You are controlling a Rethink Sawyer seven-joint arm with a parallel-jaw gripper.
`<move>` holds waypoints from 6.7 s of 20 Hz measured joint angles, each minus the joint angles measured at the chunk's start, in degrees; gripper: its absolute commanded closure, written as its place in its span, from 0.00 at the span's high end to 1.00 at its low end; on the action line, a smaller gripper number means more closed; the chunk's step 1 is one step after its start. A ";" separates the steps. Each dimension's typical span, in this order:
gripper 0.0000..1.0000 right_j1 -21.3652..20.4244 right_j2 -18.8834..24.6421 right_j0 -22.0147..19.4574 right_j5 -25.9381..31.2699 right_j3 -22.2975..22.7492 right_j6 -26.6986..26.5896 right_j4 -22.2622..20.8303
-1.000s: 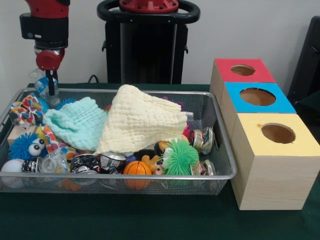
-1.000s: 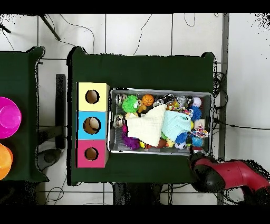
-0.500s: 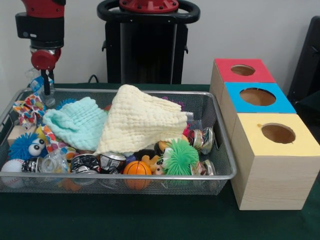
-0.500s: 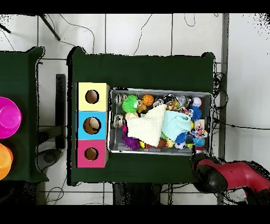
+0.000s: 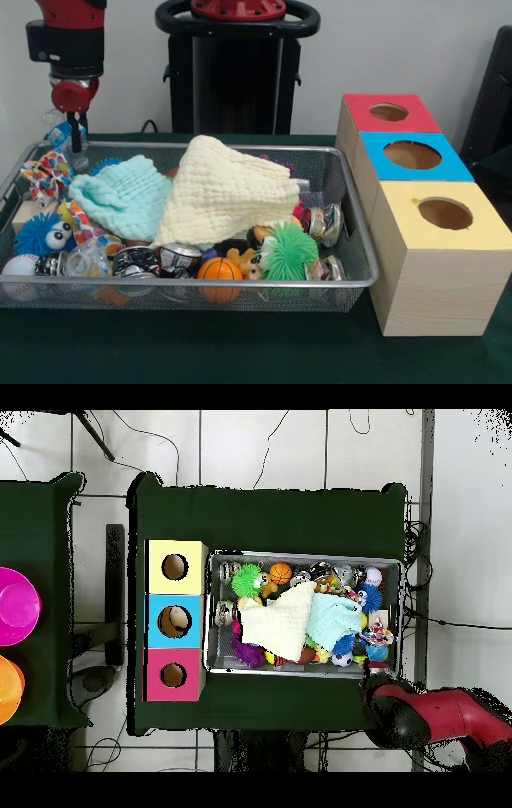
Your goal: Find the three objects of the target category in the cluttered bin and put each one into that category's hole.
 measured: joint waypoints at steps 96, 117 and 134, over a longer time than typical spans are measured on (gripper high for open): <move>0.00 -1.65 0.00 -5.31 -0.73 -4.76 0.00 -1.61; 0.00 -3.89 0.55 -5.77 -4.33 -4.20 0.00 -2.50; 0.00 -29.44 7.40 -14.65 -4.24 13.27 0.00 19.35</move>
